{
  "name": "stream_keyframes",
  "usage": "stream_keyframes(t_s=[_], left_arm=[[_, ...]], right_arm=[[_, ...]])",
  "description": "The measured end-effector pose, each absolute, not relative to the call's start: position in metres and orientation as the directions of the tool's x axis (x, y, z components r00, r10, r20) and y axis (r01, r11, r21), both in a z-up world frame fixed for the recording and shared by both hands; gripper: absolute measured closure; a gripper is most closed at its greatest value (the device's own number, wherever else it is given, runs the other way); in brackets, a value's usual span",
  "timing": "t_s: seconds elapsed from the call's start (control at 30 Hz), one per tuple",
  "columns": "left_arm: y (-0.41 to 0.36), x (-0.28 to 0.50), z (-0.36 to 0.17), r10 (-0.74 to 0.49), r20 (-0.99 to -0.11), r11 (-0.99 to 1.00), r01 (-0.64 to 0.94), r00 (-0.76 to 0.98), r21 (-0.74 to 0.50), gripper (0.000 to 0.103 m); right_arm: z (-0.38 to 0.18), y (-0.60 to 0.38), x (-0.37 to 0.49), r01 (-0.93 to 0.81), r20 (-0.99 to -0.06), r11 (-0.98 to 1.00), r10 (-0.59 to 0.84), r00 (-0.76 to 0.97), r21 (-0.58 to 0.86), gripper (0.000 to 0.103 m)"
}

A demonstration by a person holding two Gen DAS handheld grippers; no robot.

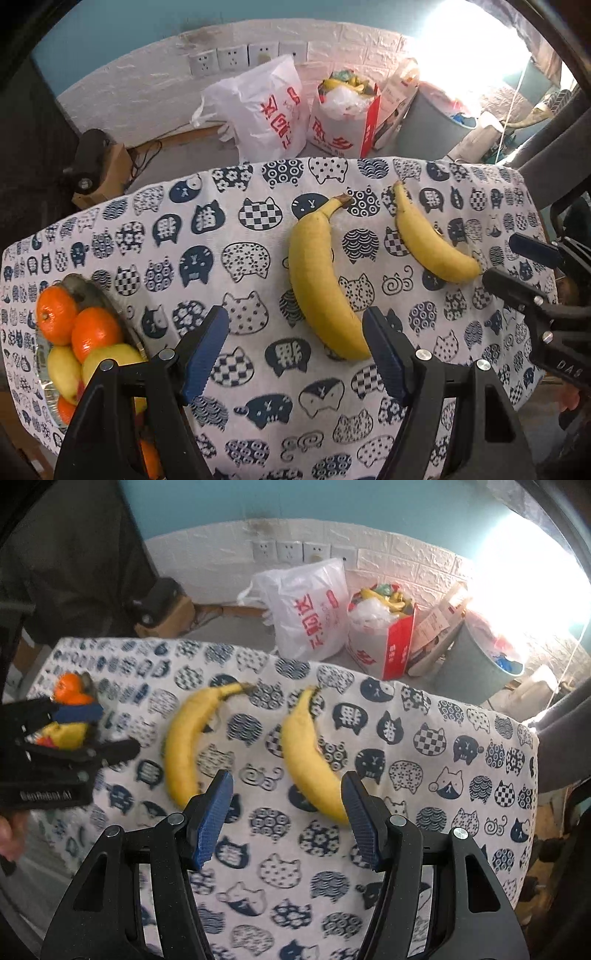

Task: Organize fruits
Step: 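Close the right gripper on one banana while the left gripper grasps the other banana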

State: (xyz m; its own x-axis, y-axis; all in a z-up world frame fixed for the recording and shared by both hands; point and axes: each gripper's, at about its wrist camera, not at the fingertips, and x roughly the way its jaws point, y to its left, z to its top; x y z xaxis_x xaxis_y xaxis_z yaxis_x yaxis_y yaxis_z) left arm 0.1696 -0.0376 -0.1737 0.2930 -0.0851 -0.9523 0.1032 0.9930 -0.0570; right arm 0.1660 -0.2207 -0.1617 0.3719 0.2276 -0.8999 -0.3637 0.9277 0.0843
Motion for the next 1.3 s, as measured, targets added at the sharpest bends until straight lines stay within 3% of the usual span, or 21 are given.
stream_keyframes(t_s=[0.47,0.73,0.77,0.83,0.93,1.3], left_arm=[[-0.058,0.211,-0.232,-0.033,-0.979,0.996,0.093,0.201,-0.015,0.023],[-0.066,0.216,-0.24,-0.012,-0.975,0.991,0.13,0.221,0.017,0.023],[-0.065,0.216,-0.239,-0.016,-0.974,0.992,0.129,0.227,0.013,0.026],[-0.065,0.218,-0.239,-0.023,-0.971,0.99,0.138,0.237,0.01,0.046],[-0.063,0.221,-0.237,-0.06,-0.971,0.989,0.148,0.233,-0.025,0.062],[-0.066,0.208,-0.225,-0.08,-0.966,0.985,0.17,0.245,-0.038,0.065]], right_arm=[[-0.213,-0.231,0.195,-0.351,-0.934,0.931,0.211,0.287,0.103,0.041],[-0.232,-0.229,0.207,-0.35,-0.94,0.928,0.226,0.254,0.128,0.041],[-0.234,-0.228,0.209,-0.349,-0.941,0.928,0.226,0.252,0.129,0.041],[-0.237,-0.226,0.211,-0.351,-0.942,0.928,0.225,0.249,0.129,0.041],[-0.241,-0.224,0.214,-0.352,-0.943,0.928,0.222,0.248,0.126,0.041],[-0.257,-0.214,0.214,-0.381,-0.947,0.922,0.184,0.265,0.073,0.041]])
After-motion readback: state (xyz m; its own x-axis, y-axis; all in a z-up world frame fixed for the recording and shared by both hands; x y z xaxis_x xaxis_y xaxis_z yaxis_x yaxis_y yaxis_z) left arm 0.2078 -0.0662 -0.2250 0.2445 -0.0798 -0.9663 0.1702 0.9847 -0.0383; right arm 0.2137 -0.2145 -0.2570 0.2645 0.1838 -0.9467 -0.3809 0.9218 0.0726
